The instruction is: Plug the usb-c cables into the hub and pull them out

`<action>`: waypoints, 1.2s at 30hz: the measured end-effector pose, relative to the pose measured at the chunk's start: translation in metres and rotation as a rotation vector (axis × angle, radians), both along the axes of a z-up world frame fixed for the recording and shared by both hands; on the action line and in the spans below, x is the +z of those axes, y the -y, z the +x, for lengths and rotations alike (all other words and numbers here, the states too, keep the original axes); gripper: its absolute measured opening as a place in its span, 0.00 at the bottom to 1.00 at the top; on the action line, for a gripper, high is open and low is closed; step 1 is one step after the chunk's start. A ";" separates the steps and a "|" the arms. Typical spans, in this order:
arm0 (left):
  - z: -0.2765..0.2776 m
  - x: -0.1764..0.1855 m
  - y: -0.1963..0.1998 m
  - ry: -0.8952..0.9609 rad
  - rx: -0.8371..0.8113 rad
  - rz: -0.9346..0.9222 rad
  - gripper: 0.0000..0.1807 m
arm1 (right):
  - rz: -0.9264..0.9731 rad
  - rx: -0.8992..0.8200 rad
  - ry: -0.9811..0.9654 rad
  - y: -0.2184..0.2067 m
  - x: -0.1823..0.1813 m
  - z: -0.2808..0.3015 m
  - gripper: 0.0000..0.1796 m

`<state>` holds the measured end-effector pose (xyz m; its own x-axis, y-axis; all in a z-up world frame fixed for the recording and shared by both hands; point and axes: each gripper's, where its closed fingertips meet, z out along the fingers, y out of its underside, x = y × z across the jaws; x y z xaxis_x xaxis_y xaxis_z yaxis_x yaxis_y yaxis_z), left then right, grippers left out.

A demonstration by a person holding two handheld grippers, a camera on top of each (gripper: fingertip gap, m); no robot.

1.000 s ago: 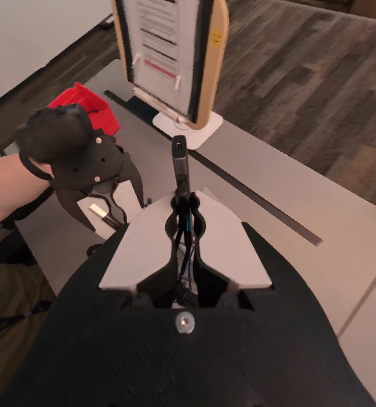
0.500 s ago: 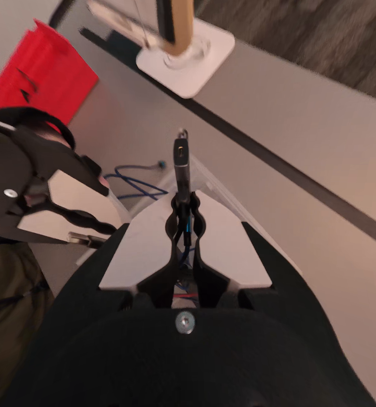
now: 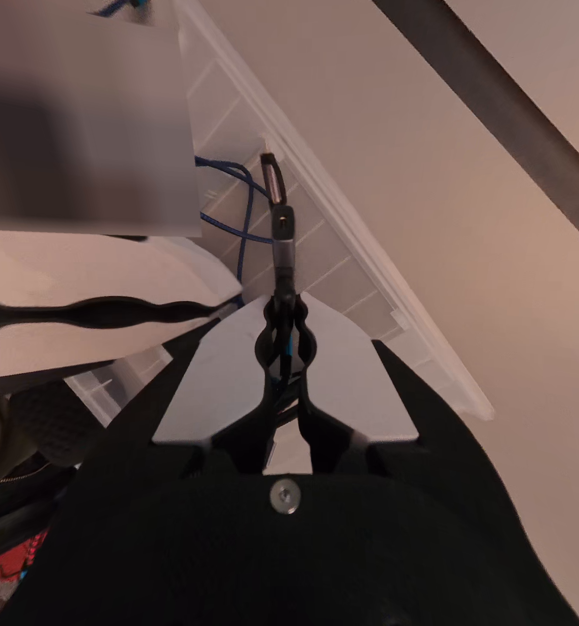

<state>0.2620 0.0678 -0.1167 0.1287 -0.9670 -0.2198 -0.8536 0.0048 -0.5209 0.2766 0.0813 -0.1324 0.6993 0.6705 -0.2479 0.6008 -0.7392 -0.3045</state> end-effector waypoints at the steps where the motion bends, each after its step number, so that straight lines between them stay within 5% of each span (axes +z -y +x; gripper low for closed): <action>1: 0.001 -0.003 0.000 -0.006 0.001 0.003 0.02 | 0.018 0.001 -0.005 -0.001 0.003 0.000 0.06; 9: 0.003 -0.007 -0.004 0.108 0.079 -0.145 0.04 | 0.532 -0.228 0.040 -0.017 0.103 0.059 0.22; 14: -0.007 0.023 -0.002 0.299 0.090 -0.253 0.16 | 0.760 -0.270 -0.135 0.064 0.144 0.073 0.24; 17: -0.024 0.032 0.008 0.331 0.063 -0.333 0.23 | 0.921 -0.083 -0.295 0.131 0.149 0.041 0.23; 20: -0.043 0.038 0.015 0.354 0.057 -0.345 0.24 | 1.128 0.049 -0.226 0.163 0.135 0.025 0.22; 26: -0.077 0.053 0.015 0.407 0.098 -0.358 0.26 | 0.965 0.215 -0.040 0.177 0.069 0.001 0.16; 28: -0.091 0.057 0.012 0.427 0.114 -0.358 0.26 | 0.930 0.247 0.035 0.172 0.056 0.001 0.01; 36: -0.162 0.057 -0.012 0.582 0.193 -0.377 0.29 | 0.882 0.295 0.073 0.156 0.063 -0.007 0.00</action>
